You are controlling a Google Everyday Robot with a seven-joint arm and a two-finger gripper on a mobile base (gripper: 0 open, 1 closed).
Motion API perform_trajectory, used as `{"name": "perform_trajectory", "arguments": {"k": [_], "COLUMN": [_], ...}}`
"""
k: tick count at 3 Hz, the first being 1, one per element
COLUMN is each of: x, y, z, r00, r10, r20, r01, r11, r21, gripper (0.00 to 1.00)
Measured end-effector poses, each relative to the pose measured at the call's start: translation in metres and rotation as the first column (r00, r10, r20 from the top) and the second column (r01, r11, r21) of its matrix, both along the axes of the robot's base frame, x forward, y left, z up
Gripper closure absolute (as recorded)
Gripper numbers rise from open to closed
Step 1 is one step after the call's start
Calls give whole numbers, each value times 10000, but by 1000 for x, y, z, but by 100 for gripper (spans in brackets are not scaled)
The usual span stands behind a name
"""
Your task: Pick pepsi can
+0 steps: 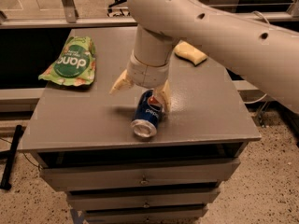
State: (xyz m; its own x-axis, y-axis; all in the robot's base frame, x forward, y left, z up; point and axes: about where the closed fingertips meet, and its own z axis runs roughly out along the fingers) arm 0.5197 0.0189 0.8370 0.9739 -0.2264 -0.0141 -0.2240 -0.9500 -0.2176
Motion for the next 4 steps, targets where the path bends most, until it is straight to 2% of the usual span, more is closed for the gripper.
{"name": "perform_trajectory", "arguments": {"k": [2, 3, 4], "x": [13, 25, 46], "y": [-18, -18, -16], "z": [-9, 7, 35], "r00": [9989, 9910, 9484], "r10": [-347, -1298, -3168], "r20": [310, 328, -143], "r01": [367, 1317, 3156], "r11": [9972, 9891, 9474], "r21": [-656, -651, -531], "gripper": [65, 88, 100]}}
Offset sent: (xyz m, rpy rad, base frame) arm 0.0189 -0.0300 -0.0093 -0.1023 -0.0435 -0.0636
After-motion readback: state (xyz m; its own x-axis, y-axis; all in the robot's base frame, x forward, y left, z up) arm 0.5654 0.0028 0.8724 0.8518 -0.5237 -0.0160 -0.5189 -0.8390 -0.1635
